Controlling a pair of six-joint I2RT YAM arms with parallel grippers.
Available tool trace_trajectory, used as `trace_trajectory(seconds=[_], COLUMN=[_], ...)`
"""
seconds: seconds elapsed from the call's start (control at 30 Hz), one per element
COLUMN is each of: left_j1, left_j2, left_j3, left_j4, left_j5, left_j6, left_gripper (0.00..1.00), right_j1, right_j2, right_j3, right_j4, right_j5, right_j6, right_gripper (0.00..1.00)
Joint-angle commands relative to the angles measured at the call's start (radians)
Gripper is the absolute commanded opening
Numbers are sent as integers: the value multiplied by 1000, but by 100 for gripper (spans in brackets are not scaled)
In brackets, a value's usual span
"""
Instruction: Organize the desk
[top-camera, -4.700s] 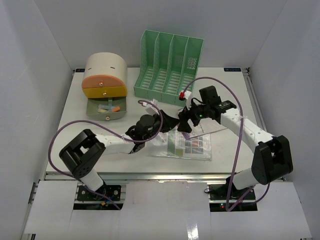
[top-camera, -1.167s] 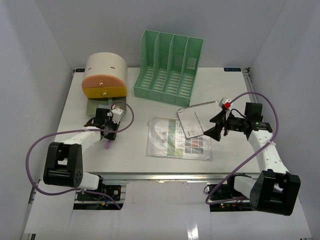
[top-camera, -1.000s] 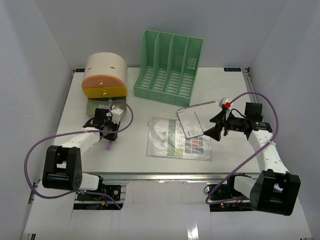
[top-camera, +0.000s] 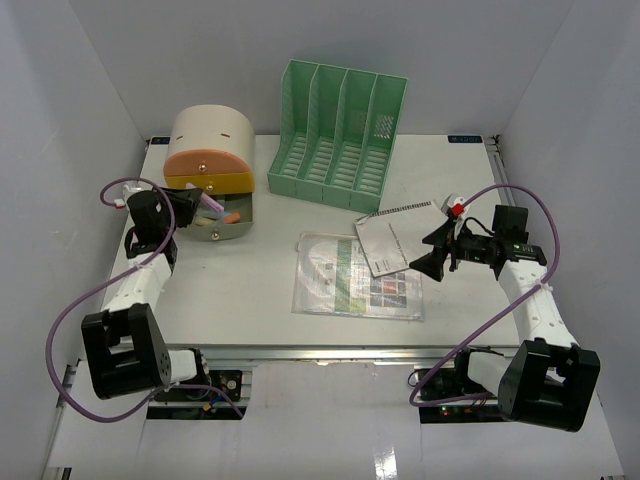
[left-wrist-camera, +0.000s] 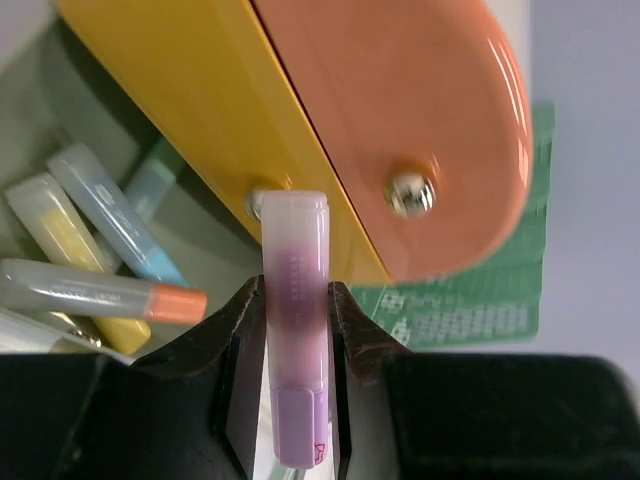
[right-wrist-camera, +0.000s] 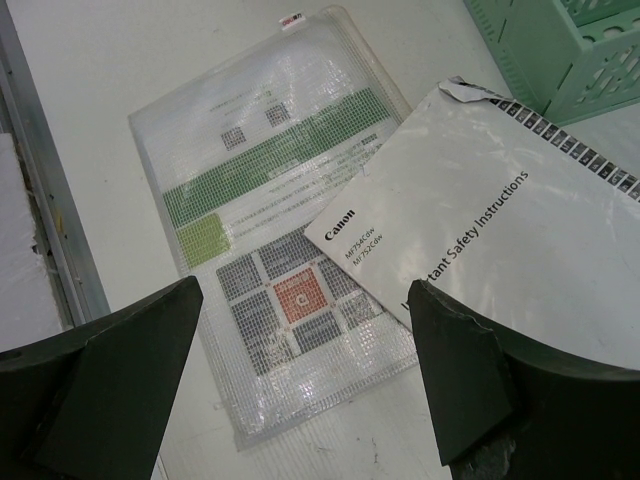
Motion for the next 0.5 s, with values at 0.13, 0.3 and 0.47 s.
trace_trajectory(seconds=[0.13,0.3,0.47], left_j1=[0,0,0], left_j2=[77,115,81], left_j3=[89,103,97], left_j4=[-115,-71,14], left_j5=[-213,-187,-106], left_j6=[-125,-110,20], left_gripper=[54,79,89], right_j1=[-6,-16,-22], right_j2=[-1,0,1], right_j3=[-6,-7,-10], right_j4=[21,21,21], right_j5=[-23,-24,-29], right_j6=[-3,-2,-4], right_gripper=[90,90,90])
